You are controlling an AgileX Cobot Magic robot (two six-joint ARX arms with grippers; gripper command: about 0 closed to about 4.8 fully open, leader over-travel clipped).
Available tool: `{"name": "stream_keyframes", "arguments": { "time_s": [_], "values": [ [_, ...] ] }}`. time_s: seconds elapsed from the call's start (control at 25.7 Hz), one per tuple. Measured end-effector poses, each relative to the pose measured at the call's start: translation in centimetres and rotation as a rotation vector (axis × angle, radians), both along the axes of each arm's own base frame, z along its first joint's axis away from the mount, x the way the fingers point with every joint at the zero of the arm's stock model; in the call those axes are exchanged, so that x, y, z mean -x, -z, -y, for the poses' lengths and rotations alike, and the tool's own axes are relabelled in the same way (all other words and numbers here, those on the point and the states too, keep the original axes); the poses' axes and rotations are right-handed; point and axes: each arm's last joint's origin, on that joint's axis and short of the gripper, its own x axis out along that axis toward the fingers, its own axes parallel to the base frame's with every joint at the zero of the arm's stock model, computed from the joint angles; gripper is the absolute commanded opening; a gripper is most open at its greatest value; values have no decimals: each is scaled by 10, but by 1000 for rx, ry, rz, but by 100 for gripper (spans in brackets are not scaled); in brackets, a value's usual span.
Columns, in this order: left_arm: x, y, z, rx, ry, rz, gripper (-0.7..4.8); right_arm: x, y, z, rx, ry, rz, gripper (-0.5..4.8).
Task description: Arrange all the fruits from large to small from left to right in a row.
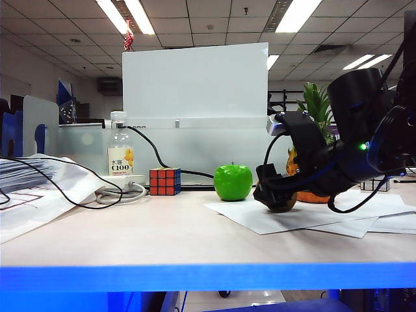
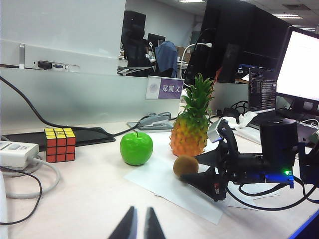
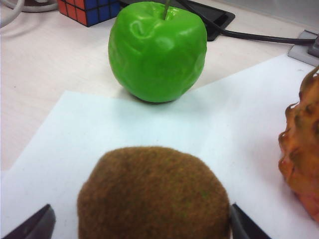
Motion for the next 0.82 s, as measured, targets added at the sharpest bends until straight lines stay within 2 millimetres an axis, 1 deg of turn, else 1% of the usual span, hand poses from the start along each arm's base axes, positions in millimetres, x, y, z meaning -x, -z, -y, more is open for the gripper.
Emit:
{"name": "stream_keyframes", "arguments": {
  "time_s": [0.12,0.16,0.19,0.27,0.35,0.39,0.51,0.62,0.74,0.82],
  "values": [
    [0,0,0,0,0,0,36,0,-1,0,-2,2,6,479],
    [0,0,0,0,0,0,36,-1,-1,0,-1,4,7,456],
    [0,0,0,0,0,0,36,-1,-1,0,-1,5,7,366],
    [0,0,0,0,0,0,36,-1,-1,0,-1,8,7,254],
    [0,0,0,0,0,0,36,-1,-1,0,0,8,8,160],
    [0,0,0,0,0,0,36,-1,-1,0,-1,8,8,103],
    [0,0,0,0,0,0,36,-1,-1,0,-13,9,2,-10],
    [0,0,0,0,0,0,36,2,-6,0,-63,-6,-22,-7],
    [0,0,0,0,0,0,36,10,-19,1,-94,-40,-20,-7],
    [0,0,0,0,0,0,36,20,-29,4,-111,-48,0,-7]
  ]
}}
